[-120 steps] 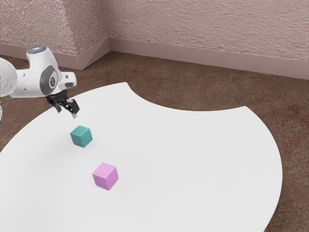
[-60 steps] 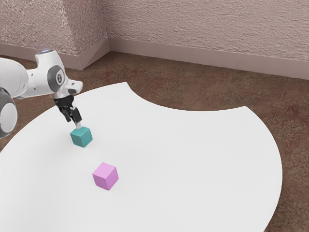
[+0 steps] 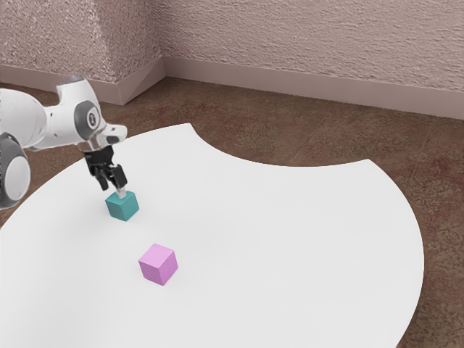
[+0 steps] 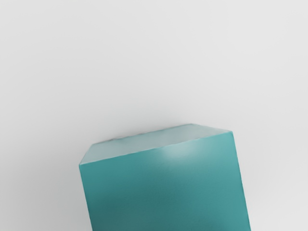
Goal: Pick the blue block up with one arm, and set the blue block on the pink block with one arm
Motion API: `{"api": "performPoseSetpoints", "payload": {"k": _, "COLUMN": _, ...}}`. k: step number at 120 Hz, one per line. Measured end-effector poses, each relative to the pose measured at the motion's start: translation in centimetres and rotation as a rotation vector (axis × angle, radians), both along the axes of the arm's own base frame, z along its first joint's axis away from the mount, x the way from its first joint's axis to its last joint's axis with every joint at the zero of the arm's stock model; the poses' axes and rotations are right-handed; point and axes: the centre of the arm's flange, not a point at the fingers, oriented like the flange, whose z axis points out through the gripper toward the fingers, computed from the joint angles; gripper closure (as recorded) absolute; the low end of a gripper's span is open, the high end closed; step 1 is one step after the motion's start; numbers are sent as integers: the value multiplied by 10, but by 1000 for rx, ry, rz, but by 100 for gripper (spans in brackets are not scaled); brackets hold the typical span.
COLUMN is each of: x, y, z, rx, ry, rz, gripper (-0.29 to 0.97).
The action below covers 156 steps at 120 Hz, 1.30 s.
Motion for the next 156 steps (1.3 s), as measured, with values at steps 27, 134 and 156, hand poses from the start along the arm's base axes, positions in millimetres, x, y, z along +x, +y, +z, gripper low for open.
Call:
{"api": "performPoseSetpoints", "payload": {"k": 27, "x": 1, "y": -5, "z": -1, "rx": -12, "ry": 16, "rz": 29, "gripper": 2}}
{"api": "performPoseSetpoints", "payload": {"k": 134, "x": 0, "y": -14, "z": -36, "rx": -70, "ry": 62, "rz": 24, "gripper": 2}}
{"api": "performPoseSetpoints", "payload": {"k": 156, "x": -1, "y": -13, "z": -36, "rx": -66, "ry": 72, "rz": 77, "gripper": 2}}
